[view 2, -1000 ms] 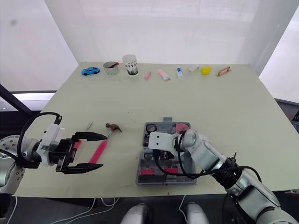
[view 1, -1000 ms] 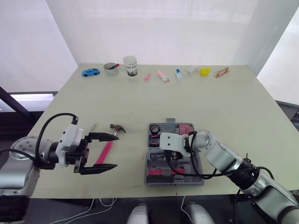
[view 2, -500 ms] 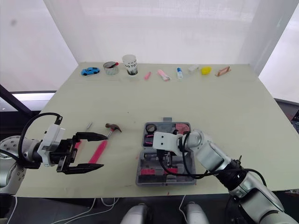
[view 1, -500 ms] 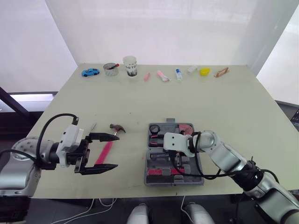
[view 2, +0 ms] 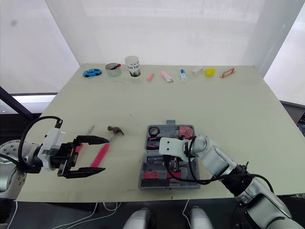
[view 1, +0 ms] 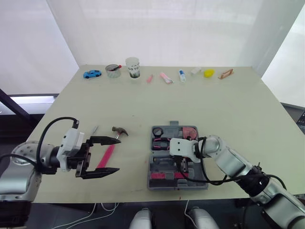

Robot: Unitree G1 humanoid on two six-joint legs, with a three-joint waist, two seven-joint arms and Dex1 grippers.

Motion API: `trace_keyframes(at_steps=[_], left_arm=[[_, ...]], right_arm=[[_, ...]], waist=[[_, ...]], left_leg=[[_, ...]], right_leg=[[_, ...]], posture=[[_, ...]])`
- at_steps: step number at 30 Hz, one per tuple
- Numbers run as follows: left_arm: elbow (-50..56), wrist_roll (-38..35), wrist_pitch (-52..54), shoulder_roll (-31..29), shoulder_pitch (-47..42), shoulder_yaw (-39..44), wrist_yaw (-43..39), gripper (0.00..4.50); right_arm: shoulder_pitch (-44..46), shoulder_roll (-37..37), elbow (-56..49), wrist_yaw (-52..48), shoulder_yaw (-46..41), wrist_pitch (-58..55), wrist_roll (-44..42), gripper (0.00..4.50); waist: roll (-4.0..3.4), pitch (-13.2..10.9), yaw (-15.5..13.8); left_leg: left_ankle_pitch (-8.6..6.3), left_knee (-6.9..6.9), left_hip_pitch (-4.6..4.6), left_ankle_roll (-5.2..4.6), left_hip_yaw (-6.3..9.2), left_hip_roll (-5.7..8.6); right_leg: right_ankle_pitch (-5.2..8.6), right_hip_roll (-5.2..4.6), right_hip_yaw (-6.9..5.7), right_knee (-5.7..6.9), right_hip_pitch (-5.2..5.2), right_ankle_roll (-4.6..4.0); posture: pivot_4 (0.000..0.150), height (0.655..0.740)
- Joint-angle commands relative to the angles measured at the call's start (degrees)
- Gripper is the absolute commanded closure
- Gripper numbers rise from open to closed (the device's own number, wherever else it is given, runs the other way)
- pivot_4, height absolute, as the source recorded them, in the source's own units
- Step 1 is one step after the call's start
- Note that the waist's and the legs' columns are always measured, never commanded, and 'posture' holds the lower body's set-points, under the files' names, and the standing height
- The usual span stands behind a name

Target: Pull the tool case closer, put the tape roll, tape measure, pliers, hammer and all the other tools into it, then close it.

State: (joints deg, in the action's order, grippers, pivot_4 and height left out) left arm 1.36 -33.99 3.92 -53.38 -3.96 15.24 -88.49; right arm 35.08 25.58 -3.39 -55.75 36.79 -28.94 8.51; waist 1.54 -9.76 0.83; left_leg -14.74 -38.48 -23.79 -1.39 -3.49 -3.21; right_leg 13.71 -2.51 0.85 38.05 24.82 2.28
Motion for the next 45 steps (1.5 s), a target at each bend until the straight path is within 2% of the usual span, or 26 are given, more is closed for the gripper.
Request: trace_keyframes(at_steps=[1,12,15,21,26,31,33,37,40,45], left_arm=[[-0.3,-0.8,-1.5,0.0,0.5,0.9,-2.6,0.0],[-1.0,-0.9,-2.7,0.4,1.4,0.7,-2.6,0.0],[-1.0,-1.0,-2.9,0.7,1.9,1.0,-2.3,0.0],[-0.4,-2.3,-1.7,2.6,4.0,2.8,0.7,0.0],[-0.6,-4.0,1.7,6.3,6.0,6.4,8.0,0.0],[-1.0,-3.9,2.6,8.8,8.2,9.4,13.0,0.0],[-2.6,-1.6,0.1,9.9,9.1,10.2,15.3,0.0],[-8.4,1.0,-3.8,13.2,12.0,13.1,20.1,0.0],[-13.0,2.1,-6.6,14.8,12.9,14.7,22.3,0.0],[-19.3,2.6,-10.5,16.3,13.4,17.9,25.6,0.0]], right_arm=[[-1.0,-0.2,0.1,-0.5,0.3,-0.3,0.5,4.46],[-3.8,-1.2,8.0,0.9,0.8,3.4,2.1,4.46],[-4.4,-1.8,6.0,1.4,-2.7,2.8,-0.5,4.46],[-10.0,-1.4,-5.1,-0.1,-11.6,5.2,-9.8,4.46],[-18.6,-2.5,-11.6,2.6,-22.4,9.9,-18.6,4.46],[-25.6,-1.3,-12.5,5.6,-28.7,16.7,-19.7,4.46],[-28.6,-1.6,-12.6,6.6,-33.6,16.1,-24.0,4.46],[-37.7,0.5,-8.4,6.3,-44.3,23.3,-27.6,4.46],[-41.3,0.0,-5.6,8.3,-49.7,26.9,-29.0,3.62],[-47.5,-0.2,-2.5,8.1,-55.7,30.4,-31.8,1.12]], waist=[[0.0,0.0,0.0],[0.29,0.3,0.0],[0.4,0.4,0.0],[0.38,0.3,-0.2],[0.39,0.3,-0.1],[0.4,0.4,-0.1],[0.4,0.4,-0.2],[0.39,0.4,-0.3],[0.42,0.4,-0.2],[0.42,0.4,-0.1]], left_leg=[[0.0,0.0,0.0,0.0,0.0,0.0],[0.01,-0.07,0.15,0.0,0.01,0.0],[0.01,-0.08,0.19,0.01,0.01,-0.01],[0.01,-0.1,0.05,0.01,0.02,0.0],[0.01,-0.09,0.07,0.01,0.09,-0.03],[0.01,-0.1,0.09,0.01,0.07,-0.02],[0.01,-0.11,0.1,0.01,0.06,-0.02],[0.01,-0.1,0.11,0.01,0.07,0.0],[0.0,-0.07,0.11,0.0,0.04,0.01],[0.02,-0.07,0.34,0.0,0.05,-0.04]], right_leg=[[0.0,0.0,0.0,0.0,0.0,0.0],[-0.01,0.0,0.0,0.04,-0.15,0.0],[-0.05,0.0,0.0,0.04,-0.18,-0.02],[-0.06,-0.02,-0.02,-0.03,-0.14,-0.02],[-0.05,0.01,-0.06,0.0,-0.14,-0.01],[-0.06,-0.01,-0.05,0.0,-0.17,-0.01],[-0.07,-0.01,-0.04,0.0,-0.18,0.0],[-0.07,-0.01,-0.04,-0.03,-0.21,0.0],[-0.06,-0.02,-0.01,-0.08,-0.22,0.0],[-0.11,0.02,-0.01,0.02,-0.35,-0.08]], posture=[[0.15,0.74],[0.15,0.74],[0.15,0.74],[0.15,0.74],[0.15,0.74],[0.15,0.74],[0.15,0.74],[0.15,0.74],[0.15,0.74],[0.15,0.74]])
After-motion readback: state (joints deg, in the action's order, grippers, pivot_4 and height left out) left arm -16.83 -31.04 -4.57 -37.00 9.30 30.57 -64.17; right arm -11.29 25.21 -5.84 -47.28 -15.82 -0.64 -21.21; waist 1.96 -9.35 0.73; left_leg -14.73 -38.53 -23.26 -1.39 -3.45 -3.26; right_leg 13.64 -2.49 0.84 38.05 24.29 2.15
